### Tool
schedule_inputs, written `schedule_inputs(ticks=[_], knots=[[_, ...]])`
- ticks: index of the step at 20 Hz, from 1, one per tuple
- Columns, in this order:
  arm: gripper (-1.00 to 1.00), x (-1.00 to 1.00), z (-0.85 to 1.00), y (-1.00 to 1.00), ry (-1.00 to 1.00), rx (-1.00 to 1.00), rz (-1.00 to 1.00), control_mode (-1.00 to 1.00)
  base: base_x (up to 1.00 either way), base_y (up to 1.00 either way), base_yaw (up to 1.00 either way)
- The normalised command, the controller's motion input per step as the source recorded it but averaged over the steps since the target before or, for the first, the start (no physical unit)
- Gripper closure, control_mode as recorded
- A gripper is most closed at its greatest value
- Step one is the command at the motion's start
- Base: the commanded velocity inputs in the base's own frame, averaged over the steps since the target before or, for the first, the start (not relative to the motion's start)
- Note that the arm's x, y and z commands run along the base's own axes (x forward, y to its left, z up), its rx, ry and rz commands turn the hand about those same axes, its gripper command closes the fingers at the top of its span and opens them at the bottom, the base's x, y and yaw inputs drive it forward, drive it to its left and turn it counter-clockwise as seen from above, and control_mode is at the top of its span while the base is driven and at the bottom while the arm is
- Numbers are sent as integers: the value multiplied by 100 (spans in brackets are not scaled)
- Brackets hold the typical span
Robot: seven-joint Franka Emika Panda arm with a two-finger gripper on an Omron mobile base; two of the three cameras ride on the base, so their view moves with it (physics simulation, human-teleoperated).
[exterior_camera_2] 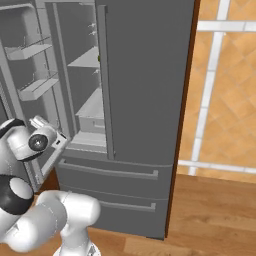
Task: Grab a lemon wedge from the fridge and one ice cube from the ice bowl, and put them in the glass of lemonade.
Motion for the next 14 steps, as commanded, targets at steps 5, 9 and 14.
schedule_inputs(ticks=[5,9,14], knots=[[-100,-3,76,-80,-18,-11,-24,-100,0,0,0],[-100,-35,100,-91,-3,0,-19,-100,0,0,0],[-100,-36,100,-81,1,0,-14,-100,0,0,0]])
